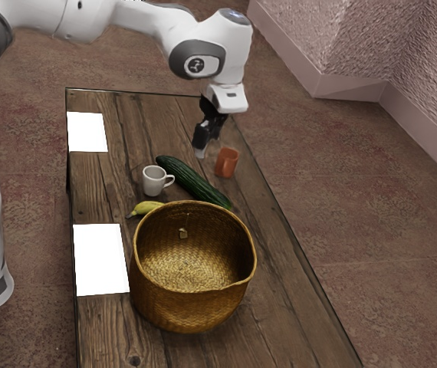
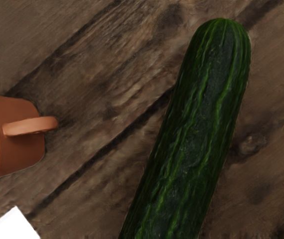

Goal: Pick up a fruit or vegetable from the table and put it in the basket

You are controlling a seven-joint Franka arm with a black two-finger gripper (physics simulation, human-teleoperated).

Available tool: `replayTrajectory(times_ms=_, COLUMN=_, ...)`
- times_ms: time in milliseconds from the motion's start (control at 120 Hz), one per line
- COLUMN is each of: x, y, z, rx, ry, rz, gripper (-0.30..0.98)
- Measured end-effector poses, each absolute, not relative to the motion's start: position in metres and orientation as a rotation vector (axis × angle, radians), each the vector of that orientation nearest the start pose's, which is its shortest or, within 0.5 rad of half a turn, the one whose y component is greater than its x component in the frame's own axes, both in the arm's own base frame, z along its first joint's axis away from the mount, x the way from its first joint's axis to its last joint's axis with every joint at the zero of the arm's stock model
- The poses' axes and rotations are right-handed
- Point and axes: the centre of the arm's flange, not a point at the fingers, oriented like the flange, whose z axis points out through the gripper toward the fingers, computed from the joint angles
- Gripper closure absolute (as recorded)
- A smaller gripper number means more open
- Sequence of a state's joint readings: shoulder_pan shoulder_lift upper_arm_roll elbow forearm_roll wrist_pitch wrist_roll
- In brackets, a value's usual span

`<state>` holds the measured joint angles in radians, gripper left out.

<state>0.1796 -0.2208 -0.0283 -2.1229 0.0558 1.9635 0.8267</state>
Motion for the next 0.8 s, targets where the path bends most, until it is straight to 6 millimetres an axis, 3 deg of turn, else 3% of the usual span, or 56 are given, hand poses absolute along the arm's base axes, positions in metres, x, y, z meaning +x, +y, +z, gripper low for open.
replayTrajectory(times_ms=150, x=0.482, y=0.076, z=0.496, rx=-2.806, ry=1.17, rz=-0.057, gripper=0.0)
replayTrajectory(times_ms=342, x=0.48, y=0.045, z=0.464, rx=-2.714, ry=1.37, rz=-0.028, gripper=0.0)
replayTrajectory(times_ms=642, x=0.49, y=-0.019, z=0.467, rx=-2.607, ry=1.592, rz=-0.117, gripper=0.0)
replayTrajectory(times_ms=800, x=0.464, y=-0.032, z=0.456, rx=-2.583, ry=1.642, rz=-0.103, gripper=0.0)
